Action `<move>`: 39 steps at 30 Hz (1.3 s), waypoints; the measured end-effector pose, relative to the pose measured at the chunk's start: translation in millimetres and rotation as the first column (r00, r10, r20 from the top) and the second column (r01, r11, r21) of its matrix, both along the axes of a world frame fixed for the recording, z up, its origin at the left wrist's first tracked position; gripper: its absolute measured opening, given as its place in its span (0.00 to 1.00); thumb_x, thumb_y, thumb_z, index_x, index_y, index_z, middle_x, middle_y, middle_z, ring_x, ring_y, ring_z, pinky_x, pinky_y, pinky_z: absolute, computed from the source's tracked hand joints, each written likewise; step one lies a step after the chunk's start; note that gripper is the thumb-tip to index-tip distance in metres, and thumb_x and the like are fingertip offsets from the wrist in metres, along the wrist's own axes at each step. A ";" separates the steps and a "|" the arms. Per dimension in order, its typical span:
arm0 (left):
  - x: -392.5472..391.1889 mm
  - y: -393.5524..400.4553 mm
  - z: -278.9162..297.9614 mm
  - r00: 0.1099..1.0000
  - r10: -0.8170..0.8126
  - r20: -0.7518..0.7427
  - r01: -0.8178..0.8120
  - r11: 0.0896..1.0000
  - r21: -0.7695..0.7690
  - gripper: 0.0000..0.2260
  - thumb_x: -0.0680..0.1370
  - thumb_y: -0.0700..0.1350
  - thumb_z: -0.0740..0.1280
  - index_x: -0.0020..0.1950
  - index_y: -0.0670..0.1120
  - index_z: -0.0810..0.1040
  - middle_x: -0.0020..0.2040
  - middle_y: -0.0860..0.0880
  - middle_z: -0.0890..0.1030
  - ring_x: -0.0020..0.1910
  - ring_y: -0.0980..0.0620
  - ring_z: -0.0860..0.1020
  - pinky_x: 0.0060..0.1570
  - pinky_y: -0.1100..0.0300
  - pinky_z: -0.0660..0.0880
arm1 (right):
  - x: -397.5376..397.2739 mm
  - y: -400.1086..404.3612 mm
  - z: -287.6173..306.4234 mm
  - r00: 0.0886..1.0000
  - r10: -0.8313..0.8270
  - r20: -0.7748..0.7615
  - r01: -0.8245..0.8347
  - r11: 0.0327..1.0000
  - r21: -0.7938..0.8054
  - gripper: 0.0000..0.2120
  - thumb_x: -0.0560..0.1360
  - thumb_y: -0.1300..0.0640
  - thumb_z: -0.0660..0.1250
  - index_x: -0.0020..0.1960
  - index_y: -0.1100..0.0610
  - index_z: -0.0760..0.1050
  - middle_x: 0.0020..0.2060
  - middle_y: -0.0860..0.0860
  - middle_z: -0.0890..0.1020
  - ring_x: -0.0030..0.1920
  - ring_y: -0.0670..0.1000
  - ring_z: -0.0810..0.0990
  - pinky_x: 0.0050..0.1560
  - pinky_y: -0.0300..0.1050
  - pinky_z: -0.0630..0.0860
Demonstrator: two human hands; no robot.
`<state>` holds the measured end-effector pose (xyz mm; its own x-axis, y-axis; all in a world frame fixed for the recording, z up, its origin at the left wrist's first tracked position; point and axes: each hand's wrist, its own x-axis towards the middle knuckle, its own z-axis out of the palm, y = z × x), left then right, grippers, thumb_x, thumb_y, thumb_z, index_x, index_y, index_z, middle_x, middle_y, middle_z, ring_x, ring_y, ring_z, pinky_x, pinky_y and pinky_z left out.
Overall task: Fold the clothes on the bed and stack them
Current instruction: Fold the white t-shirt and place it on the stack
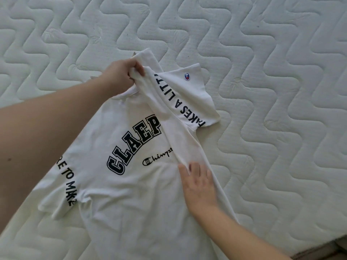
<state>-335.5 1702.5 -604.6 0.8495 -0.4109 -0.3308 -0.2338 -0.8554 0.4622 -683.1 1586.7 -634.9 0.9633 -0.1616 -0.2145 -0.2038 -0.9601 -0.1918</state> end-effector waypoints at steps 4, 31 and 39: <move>-0.8 -2.6 -6.2 0.991 -0.018 0.130 0.019 1.000 -0.007 0.10 0.72 0.39 0.71 0.51 0.50 0.81 0.51 0.51 0.75 0.48 0.54 0.72 0.49 0.67 0.64 | -20.8 -8.7 10.6 0.988 -0.137 -0.075 0.144 0.984 0.106 0.33 0.59 0.72 0.75 0.63 0.62 0.78 0.38 0.58 0.78 0.32 0.58 0.77 0.33 0.49 0.78; 32.6 -171.9 -33.4 0.973 -0.153 0.174 0.083 0.932 0.353 0.16 0.78 0.57 0.63 0.57 0.48 0.78 0.60 0.42 0.76 0.61 0.39 0.73 0.59 0.49 0.67 | -36.4 -161.1 4.4 0.783 -0.503 -0.367 0.622 0.610 0.490 0.09 0.77 0.42 0.64 0.48 0.47 0.74 0.40 0.43 0.78 0.41 0.48 0.77 0.42 0.46 0.73; -25.1 -186.3 -21.8 0.860 -0.392 0.328 0.370 0.920 0.131 0.17 0.79 0.48 0.64 0.68 0.49 0.72 0.70 0.44 0.69 0.71 0.41 0.64 0.71 0.49 0.56 | -87.9 -96.5 18.2 0.764 -0.558 -0.324 0.620 0.775 0.126 0.31 0.59 0.61 0.79 0.60 0.63 0.76 0.49 0.60 0.78 0.47 0.63 0.80 0.44 0.55 0.77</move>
